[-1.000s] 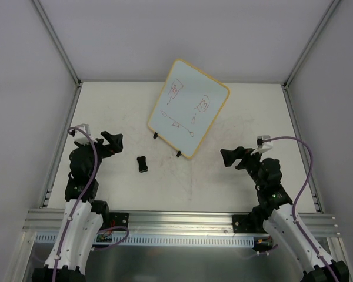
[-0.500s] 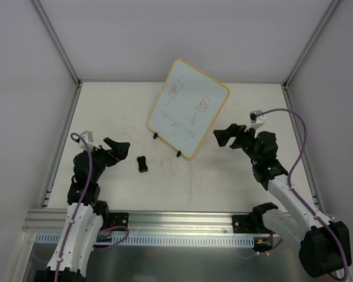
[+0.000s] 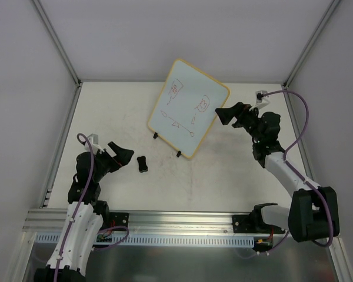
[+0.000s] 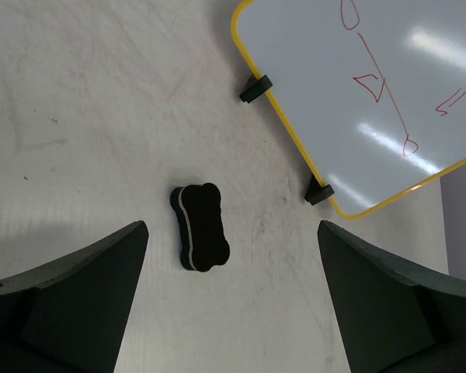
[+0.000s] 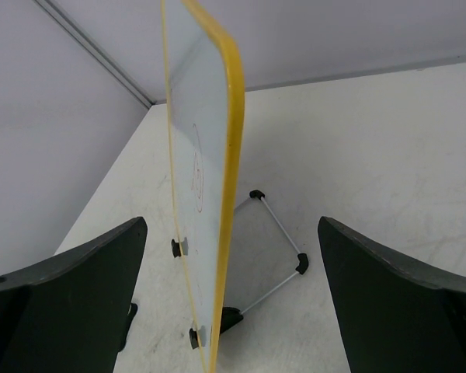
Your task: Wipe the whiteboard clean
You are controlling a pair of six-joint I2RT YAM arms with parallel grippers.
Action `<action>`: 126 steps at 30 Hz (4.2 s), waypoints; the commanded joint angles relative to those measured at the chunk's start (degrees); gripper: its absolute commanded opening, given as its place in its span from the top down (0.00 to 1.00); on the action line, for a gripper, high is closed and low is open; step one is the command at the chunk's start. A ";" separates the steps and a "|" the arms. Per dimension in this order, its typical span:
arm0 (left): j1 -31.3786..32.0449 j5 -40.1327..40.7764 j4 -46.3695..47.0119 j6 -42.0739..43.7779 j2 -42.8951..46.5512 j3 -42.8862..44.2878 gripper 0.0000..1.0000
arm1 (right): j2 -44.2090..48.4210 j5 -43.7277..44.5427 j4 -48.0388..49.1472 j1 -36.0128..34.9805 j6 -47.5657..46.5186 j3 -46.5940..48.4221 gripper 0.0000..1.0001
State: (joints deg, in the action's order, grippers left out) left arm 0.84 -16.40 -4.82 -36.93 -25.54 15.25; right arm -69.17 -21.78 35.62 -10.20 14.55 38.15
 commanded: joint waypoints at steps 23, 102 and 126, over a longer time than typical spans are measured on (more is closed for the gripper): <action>24.03 23.52 -5.29 -0.25 -17.70 8.22 0.07 | -17.14 -13.64 26.69 1.85 9.36 7.64 0.40; 33.44 36.88 -8.63 -5.00 -50.66 23.07 0.49 | -15.56 -11.27 20.72 0.79 5.05 7.11 1.00; 33.61 36.88 -10.47 -4.30 -55.23 25.09 0.59 | -15.21 -10.83 20.81 1.14 5.05 6.67 1.00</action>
State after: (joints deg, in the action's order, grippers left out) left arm 33.82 18.79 -14.22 -41.23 -79.92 38.11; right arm -86.78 -33.71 55.29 -9.13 23.64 44.07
